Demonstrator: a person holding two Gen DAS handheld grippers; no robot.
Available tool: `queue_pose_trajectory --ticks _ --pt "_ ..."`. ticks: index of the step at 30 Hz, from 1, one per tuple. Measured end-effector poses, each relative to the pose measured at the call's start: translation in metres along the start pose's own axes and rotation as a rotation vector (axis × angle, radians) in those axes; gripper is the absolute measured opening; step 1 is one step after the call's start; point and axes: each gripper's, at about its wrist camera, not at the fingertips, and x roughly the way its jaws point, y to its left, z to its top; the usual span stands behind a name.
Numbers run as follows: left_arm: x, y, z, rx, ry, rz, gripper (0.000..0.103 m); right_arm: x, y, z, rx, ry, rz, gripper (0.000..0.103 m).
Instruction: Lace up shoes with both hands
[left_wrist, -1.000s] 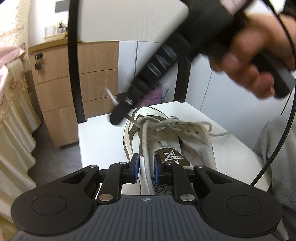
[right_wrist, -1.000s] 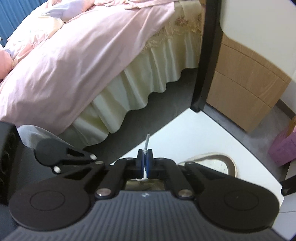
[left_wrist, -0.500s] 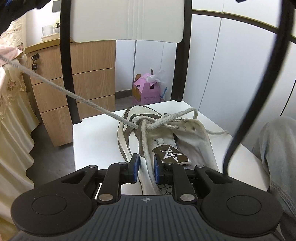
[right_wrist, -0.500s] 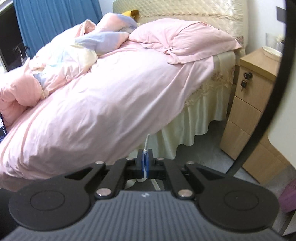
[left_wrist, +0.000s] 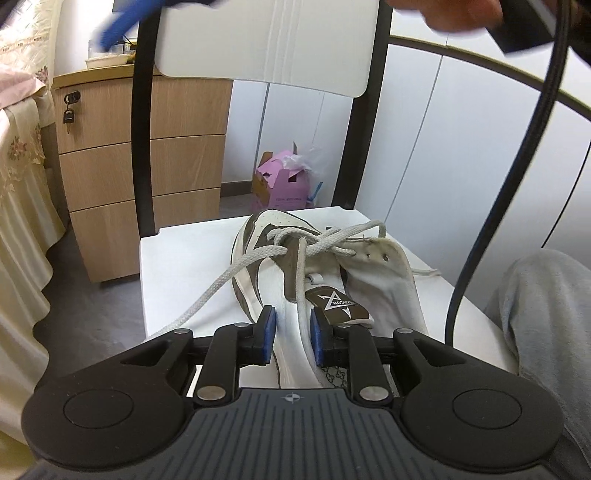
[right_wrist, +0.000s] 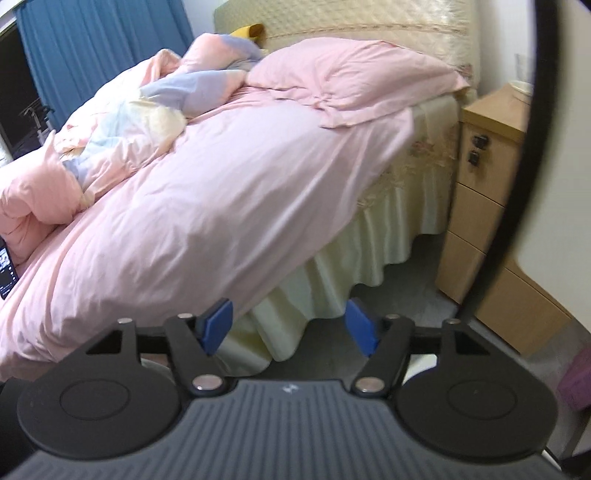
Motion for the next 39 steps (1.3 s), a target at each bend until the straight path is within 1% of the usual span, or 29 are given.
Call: queue_pose_trajectory --ticks 2,7,11,12,13,14,18,20,21,23,24,25,26,28,30,32,35,39 --pt "0.0 0.001 0.0 -0.003 -0.002 -0.007 0.023 -0.005 -0.013 -0.009 0.028 0.015 -0.02 0.073" --pt "0.003 0.004 0.0 -0.006 -0.005 -0.018 0.023 -0.004 -0.044 -0.038 0.074 0.109 -0.077 0.072" --pt "0.005 0.004 0.001 -0.015 -0.001 -0.022 0.023 0.008 -0.062 -0.063 0.119 0.2 -0.078 0.059" --pt "0.005 0.004 0.001 -0.015 0.0 -0.025 0.023 0.011 -0.065 -0.068 0.125 0.216 -0.083 0.055" --pt "0.006 0.004 0.001 -0.014 0.0 -0.025 0.023 0.014 -0.067 -0.073 0.135 0.235 -0.077 0.053" --pt "0.005 0.003 0.001 -0.012 -0.001 -0.025 0.023 0.017 -0.068 -0.077 0.141 0.251 -0.07 0.051" --pt "0.003 0.002 0.0 -0.006 -0.002 -0.027 0.023 0.027 -0.06 -0.09 0.115 0.301 -0.054 0.051" --pt "0.003 0.001 0.0 0.002 -0.003 -0.024 0.023 0.034 -0.055 -0.092 0.066 0.335 -0.066 0.049" --pt "0.003 0.0 0.0 0.008 -0.004 -0.022 0.023 0.038 -0.052 -0.094 0.036 0.351 -0.076 0.042" --pt "0.003 -0.001 -0.001 0.017 -0.005 -0.018 0.023 0.047 -0.046 -0.098 -0.038 0.39 -0.111 0.036" --pt "0.003 -0.001 -0.002 0.02 -0.006 -0.016 0.023 0.052 -0.042 -0.101 -0.083 0.414 -0.138 0.026" --pt "0.003 -0.002 -0.002 0.022 -0.007 -0.014 0.023 0.055 -0.04 -0.104 -0.095 0.422 -0.14 0.017" --pt "0.003 -0.002 -0.002 0.024 -0.007 -0.012 0.023 0.056 -0.039 -0.105 -0.092 0.425 -0.128 0.003" --pt "0.004 -0.004 -0.003 0.034 -0.006 -0.006 0.023 0.051 -0.034 -0.103 -0.096 0.381 -0.137 0.003" --pt "0.005 -0.005 -0.003 0.044 -0.004 -0.005 0.023 0.038 -0.034 -0.095 -0.053 0.292 -0.129 0.002" --pt "0.006 -0.006 -0.003 0.049 -0.002 -0.005 0.023 0.024 -0.032 -0.083 -0.045 0.199 -0.13 0.002" --pt "0.007 -0.008 -0.003 0.06 0.004 0.0 0.023 0.004 -0.024 -0.059 -0.012 0.072 -0.113 0.002" --pt "0.009 -0.007 -0.003 0.058 0.005 -0.007 0.023 -0.017 -0.009 -0.023 -0.016 -0.068 -0.076 0.002"
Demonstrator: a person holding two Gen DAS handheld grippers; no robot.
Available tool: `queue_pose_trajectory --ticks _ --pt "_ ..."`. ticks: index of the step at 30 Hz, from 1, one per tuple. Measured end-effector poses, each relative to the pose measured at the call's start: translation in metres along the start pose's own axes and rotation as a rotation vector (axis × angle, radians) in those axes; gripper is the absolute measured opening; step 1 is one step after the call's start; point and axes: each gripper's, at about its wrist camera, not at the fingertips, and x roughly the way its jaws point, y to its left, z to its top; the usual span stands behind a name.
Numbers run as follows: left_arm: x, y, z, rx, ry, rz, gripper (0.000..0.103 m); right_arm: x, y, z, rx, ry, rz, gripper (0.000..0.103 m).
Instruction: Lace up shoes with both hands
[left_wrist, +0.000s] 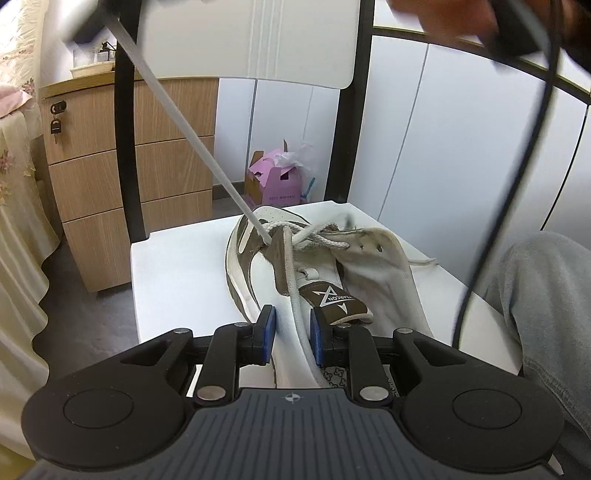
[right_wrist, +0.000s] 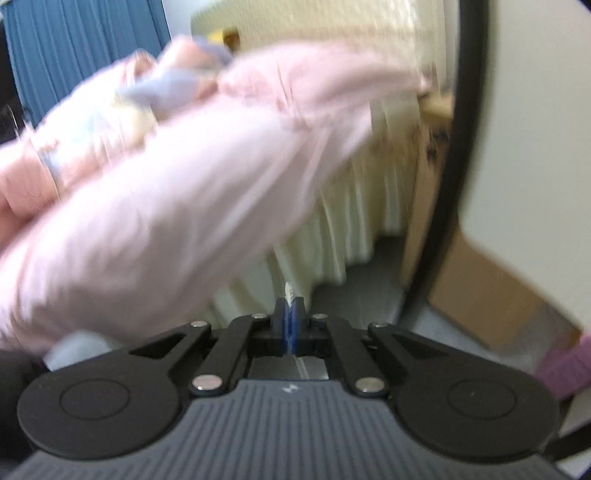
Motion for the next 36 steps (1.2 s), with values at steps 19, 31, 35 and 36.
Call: queue_pose_trajectory --ticks 19,31,35,36 --pt "0.007 0.0 0.005 0.011 0.028 0.003 0.026 0.072 0.052 0.011 -0.177 0.167 0.084 0.054" --pt "0.008 -0.003 0.008 -0.011 0.046 0.024 0.029 0.005 0.014 -0.012 -0.037 0.058 -0.116 0.103" --pt "0.005 -0.006 0.008 -0.012 0.047 0.033 0.029 -0.037 0.0 -0.047 0.071 -0.02 -0.229 0.103" --pt "0.005 -0.006 0.008 -0.014 0.047 0.036 0.03 -0.047 -0.003 -0.058 0.113 -0.043 -0.252 0.103"
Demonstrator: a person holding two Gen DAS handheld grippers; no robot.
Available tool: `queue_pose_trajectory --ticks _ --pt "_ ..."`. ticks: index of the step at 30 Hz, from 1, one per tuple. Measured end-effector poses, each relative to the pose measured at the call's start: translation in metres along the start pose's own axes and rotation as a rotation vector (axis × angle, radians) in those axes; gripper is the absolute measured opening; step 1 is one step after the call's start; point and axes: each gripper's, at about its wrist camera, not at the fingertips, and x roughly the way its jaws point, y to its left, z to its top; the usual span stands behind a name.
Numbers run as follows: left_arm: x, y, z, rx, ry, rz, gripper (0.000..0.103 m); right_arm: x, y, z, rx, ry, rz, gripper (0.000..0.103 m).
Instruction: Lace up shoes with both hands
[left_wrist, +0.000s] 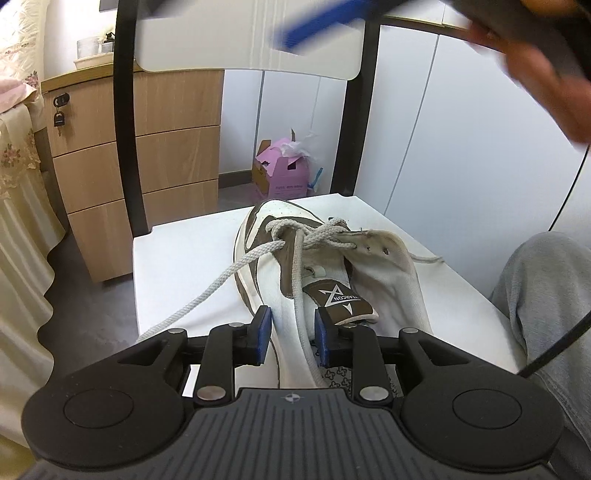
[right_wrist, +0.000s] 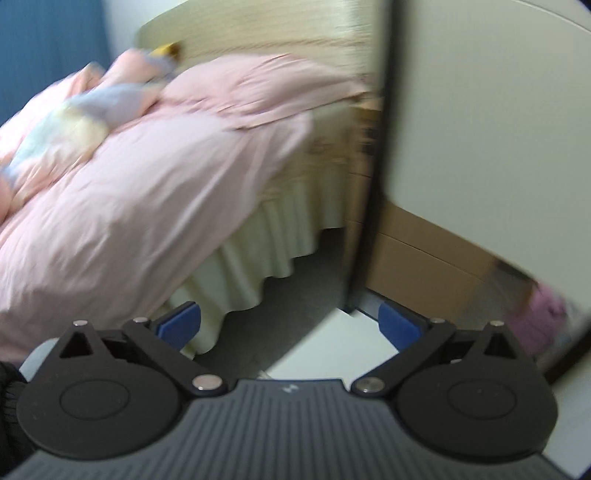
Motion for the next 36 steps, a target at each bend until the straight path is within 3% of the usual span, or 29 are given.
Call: queue_pose_trajectory --ticks 5,9,20,25,32,34,36 --pt "-0.001 -0.003 -0.001 -0.001 -0.003 0.021 0.038 -0.04 -0.037 -0.062 0.265 -0.073 -0.131 0.103" --pt "-0.001 -0.005 -0.001 -0.007 -0.006 0.035 0.038 -0.052 -0.051 -0.111 0.381 -0.076 -0.205 0.103" --pt "-0.004 -0.017 -0.003 0.01 0.013 0.046 0.037 -0.034 -0.06 -0.174 0.529 -0.12 -0.206 0.103" --pt "-0.006 -0.022 -0.003 0.0 0.031 0.059 0.037 -0.032 -0.068 -0.189 0.566 -0.17 -0.126 0.103" --pt "-0.012 -0.027 -0.005 -0.05 0.037 0.073 0.039 -0.035 -0.086 -0.203 0.74 -0.235 -0.001 0.103" --pt "-0.016 -0.027 -0.005 -0.072 0.031 0.077 0.039 -0.036 -0.091 -0.207 0.801 -0.251 0.049 0.103" --pt "-0.021 -0.028 -0.004 -0.084 0.018 0.077 0.04 -0.033 -0.099 -0.218 0.934 -0.259 0.175 0.103"
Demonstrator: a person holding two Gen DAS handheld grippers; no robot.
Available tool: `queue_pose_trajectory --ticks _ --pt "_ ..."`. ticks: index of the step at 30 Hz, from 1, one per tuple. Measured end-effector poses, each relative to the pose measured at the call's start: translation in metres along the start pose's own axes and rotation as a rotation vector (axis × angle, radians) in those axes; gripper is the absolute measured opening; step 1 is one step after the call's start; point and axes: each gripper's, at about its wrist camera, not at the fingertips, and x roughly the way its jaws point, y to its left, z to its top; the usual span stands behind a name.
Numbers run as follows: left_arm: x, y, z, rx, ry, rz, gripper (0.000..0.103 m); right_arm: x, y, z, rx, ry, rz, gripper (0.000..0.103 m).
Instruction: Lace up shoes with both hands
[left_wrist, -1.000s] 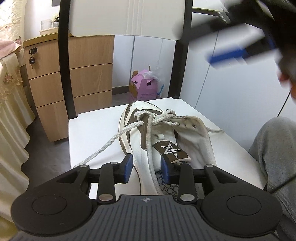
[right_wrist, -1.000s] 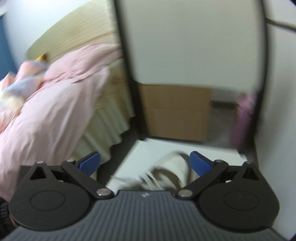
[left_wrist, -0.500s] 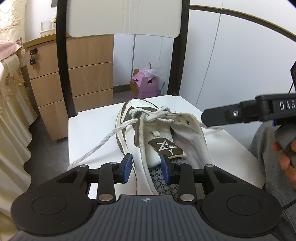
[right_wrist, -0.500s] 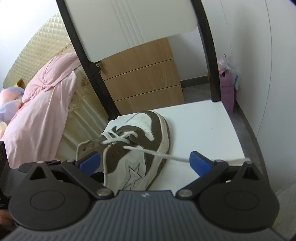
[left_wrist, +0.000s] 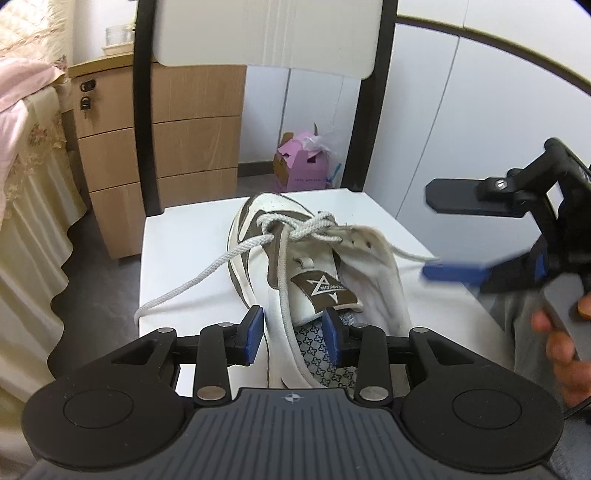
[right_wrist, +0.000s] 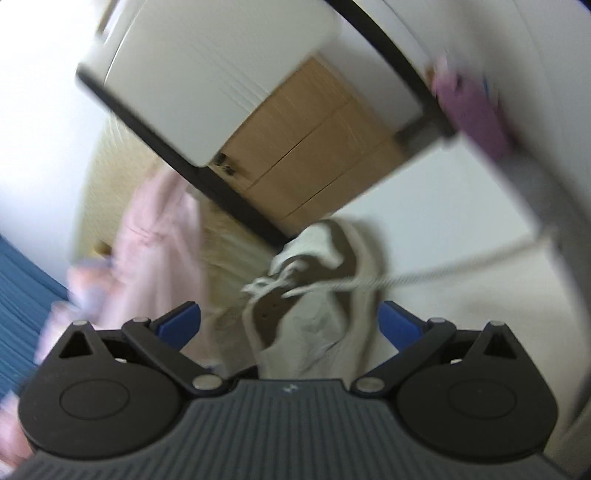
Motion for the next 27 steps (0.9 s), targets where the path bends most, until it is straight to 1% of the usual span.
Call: queue_pose_trajectory --ticks 1,2,3,5,8,11,14,17,19,20,21,22,24,25,27 --pt "-0.004 -0.001 0.0 0.001 -0.012 0.003 0.042 0.001 -0.008 -0.002 0.082 0.014 0.042 0.103" --pt "-0.007 -0.003 0.0 0.003 -0.023 0.007 0.047 0.002 -0.016 -0.004 0.165 0.027 0.084 0.103" --pt "-0.01 -0.004 0.0 0.007 -0.036 0.016 0.049 0.005 -0.022 -0.005 0.223 0.031 0.109 0.103" --pt "-0.016 -0.007 0.001 0.011 -0.06 0.034 0.049 0.011 -0.03 -0.003 0.284 0.033 0.14 0.103" --pt "-0.02 -0.01 0.002 0.003 -0.082 0.066 0.049 0.027 -0.035 0.007 0.322 0.02 0.18 0.103" --pt "-0.022 -0.01 0.002 -0.013 -0.086 0.093 0.049 0.041 -0.042 0.019 0.337 -0.011 0.151 0.103" --pt "-0.022 -0.011 0.002 -0.018 -0.086 0.113 0.05 0.051 -0.051 0.029 0.383 -0.054 0.143 0.103" --pt "-0.022 -0.012 0.002 -0.019 -0.082 0.125 0.05 0.05 -0.053 0.039 0.369 -0.13 0.141 0.102" --pt "-0.022 -0.014 0.002 -0.019 -0.085 0.128 0.05 0.044 -0.053 0.047 0.361 -0.186 0.154 0.095" --pt "-0.023 -0.014 0.003 -0.02 -0.086 0.128 0.051 0.039 -0.053 0.052 0.362 -0.211 0.16 0.084" --pt "-0.023 -0.015 0.003 -0.021 -0.088 0.128 0.051 0.034 -0.055 0.056 0.363 -0.235 0.165 0.07" --pt "-0.023 -0.015 0.004 -0.023 -0.091 0.129 0.051 0.029 -0.056 0.06 0.364 -0.259 0.17 0.064" --pt "-0.024 -0.016 0.004 -0.027 -0.096 0.128 0.051 0.02 -0.058 0.069 0.369 -0.311 0.175 0.045" --pt "-0.024 -0.017 0.005 -0.029 -0.099 0.128 0.051 0.014 -0.06 0.073 0.376 -0.325 0.183 0.041" --pt "-0.024 -0.018 0.006 -0.032 -0.103 0.125 0.051 0.005 -0.059 0.085 0.368 -0.355 0.201 0.024"
